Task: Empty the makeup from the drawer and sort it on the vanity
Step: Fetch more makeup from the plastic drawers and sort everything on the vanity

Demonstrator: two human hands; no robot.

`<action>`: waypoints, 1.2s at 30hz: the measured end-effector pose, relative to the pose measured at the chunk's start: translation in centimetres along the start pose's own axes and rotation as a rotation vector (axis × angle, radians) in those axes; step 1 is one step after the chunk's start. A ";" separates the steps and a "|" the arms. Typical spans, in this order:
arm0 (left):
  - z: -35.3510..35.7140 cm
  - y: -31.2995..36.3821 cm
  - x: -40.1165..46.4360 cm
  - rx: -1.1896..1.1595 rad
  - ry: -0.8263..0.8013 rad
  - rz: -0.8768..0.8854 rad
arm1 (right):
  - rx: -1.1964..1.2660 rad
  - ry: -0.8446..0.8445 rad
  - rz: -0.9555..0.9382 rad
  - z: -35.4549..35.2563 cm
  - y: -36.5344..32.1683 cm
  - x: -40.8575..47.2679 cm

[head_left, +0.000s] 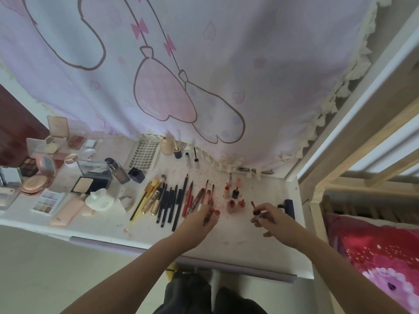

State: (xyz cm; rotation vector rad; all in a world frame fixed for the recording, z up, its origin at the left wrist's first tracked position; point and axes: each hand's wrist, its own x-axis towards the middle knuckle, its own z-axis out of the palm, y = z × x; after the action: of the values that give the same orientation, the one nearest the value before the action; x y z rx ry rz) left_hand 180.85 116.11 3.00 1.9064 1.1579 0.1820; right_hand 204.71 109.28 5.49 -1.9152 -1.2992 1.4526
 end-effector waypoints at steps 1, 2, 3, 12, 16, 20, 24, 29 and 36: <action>0.5 -0.1 0.0 0.000 0.017 0.007 | 0.042 0.038 -0.011 0.9 0.5 0.3; 1.0 -0.2 0.0 0.009 0.047 0.021 | 0.057 0.090 -0.023 1.9 1.0 0.5; 1.5 -0.4 0.1 0.024 0.087 0.035 | 0.042 0.153 -0.034 2.9 1.5 0.9; 4.0 -1.6 2.1 0.232 0.259 0.106 | -0.200 0.426 -0.154 8.2 2.9 3.6; 4.2 -1.9 2.6 0.386 0.277 0.172 | -0.340 0.461 -0.169 8.6 2.9 4.1; 4.0 -1.7 2.6 0.397 0.284 0.190 | -0.305 0.390 -0.137 8.1 2.7 3.9; 3.0 -0.5 1.6 0.387 0.351 0.278 | -0.325 0.306 -0.167 4.8 3.3 2.8; 5.1 6.3 2.3 0.293 0.398 0.561 | -0.533 0.487 -0.219 -3.1 4.1 2.3; 12.0 12.6 8.3 0.286 -0.022 0.011 | -0.862 0.418 -0.130 -7.0 5.1 4.2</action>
State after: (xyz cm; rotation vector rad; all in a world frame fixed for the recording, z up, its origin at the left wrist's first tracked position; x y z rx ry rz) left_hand 199.88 113.00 2.52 2.1584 1.2103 0.0003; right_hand 213.31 111.83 2.04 -2.3782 -1.9531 0.3640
